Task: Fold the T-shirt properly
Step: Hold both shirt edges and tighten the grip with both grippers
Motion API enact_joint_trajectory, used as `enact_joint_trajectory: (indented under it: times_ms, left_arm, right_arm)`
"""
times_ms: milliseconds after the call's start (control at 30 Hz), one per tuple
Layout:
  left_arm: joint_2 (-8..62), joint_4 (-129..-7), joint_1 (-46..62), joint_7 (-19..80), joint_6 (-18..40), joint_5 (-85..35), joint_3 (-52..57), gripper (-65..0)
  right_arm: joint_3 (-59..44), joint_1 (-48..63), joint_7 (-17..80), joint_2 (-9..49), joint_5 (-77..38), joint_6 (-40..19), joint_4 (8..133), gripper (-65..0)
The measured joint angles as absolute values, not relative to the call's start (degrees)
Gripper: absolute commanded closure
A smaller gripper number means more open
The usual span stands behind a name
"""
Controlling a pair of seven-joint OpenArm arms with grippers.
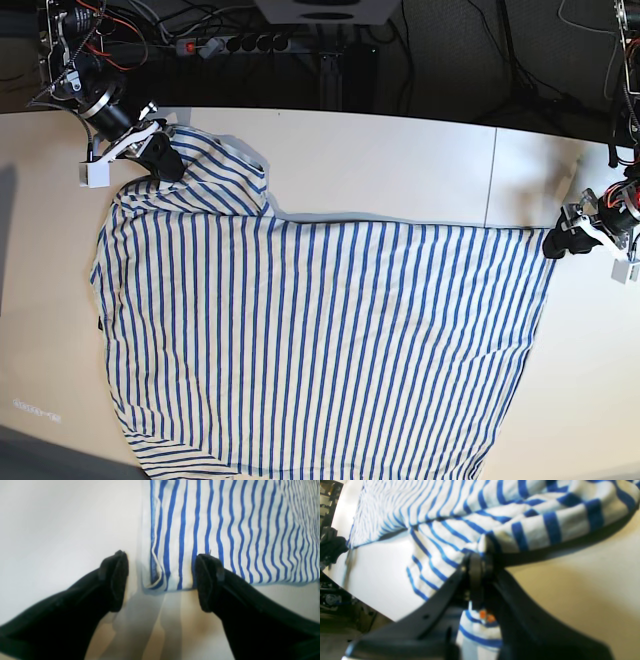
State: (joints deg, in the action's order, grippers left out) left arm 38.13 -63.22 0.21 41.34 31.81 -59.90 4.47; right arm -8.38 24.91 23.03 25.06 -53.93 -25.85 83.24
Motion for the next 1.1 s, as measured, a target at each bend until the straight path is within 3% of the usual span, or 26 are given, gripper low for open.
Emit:
enact_joint_trajectory:
  times_ms: [933,1000,1100]
  left_arm:
    - [34.59,-64.64,-0.54,40.86,32.88,-59.64,0.75,-44.8]
    - [34.54,-64.88,-0.51,40.01,32.88,-58.92,0.60,-39.4]
    - [34.26,-64.73,-0.19,37.08,32.88,-56.58,0.32,-9.6]
  right_arm:
    - [-8.38,24.91,23.42,25.06,-55.64,-25.85,83.22,0.0]
    - [-8.38,24.91,23.42,25.06,-55.64,-25.85,83.22,0.0]
    - [-8.38,24.91,23.40,25.06,-55.44,-25.85,83.22,0.0]
